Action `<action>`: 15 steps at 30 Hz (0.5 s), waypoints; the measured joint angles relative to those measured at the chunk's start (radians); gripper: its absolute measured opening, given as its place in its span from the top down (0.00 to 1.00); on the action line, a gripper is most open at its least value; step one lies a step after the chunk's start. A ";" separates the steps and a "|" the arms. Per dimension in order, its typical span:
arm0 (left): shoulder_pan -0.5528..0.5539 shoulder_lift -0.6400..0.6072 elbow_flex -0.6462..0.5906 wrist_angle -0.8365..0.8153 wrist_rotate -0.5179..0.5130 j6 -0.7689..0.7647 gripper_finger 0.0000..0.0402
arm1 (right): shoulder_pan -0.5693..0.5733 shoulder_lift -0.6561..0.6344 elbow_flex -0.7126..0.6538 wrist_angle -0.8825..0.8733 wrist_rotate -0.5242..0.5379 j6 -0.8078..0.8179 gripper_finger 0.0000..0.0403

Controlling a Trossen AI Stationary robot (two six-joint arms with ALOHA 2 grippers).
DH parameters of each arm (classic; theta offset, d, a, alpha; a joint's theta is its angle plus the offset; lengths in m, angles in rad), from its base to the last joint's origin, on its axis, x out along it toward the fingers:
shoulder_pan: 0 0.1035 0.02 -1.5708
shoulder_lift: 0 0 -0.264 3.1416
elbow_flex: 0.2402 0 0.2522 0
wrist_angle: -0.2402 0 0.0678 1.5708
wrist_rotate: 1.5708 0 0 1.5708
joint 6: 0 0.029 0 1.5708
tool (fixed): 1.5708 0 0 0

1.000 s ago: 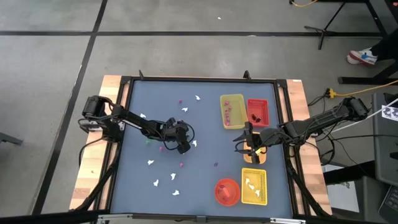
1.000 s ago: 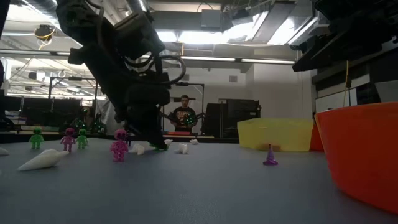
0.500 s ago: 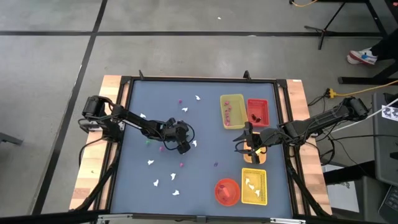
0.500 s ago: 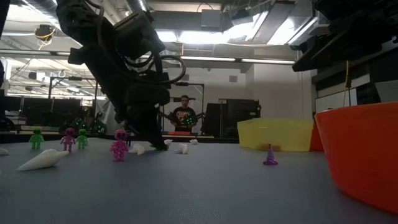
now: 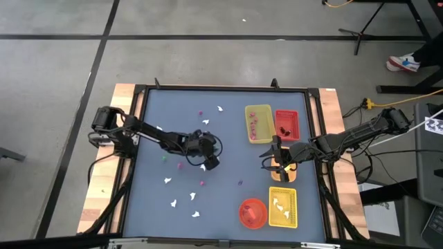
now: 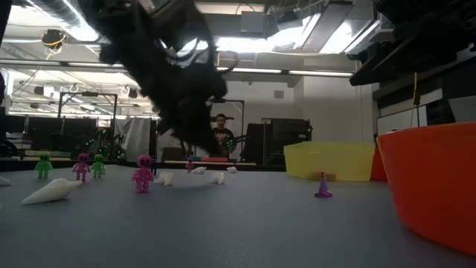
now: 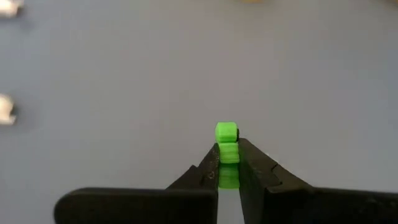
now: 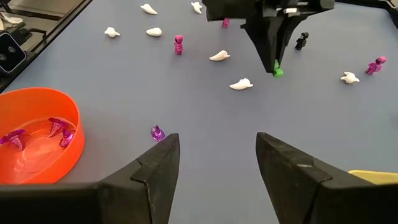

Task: Sort Halloween decoration
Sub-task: Put the green skeleton toy into the middle yellow bin

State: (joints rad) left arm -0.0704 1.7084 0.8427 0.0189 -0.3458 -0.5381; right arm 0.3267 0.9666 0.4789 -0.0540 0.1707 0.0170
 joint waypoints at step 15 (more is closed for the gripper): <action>-0.028 0.000 0.104 0.276 -0.001 0.002 0.96 | 0.000 0.000 0.000 0.081 0.001 0.000 0.48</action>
State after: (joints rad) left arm -0.0985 1.7081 0.9470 0.2946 -0.3466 -0.5365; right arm 0.3265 0.9665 0.4789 0.0267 0.1719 0.0167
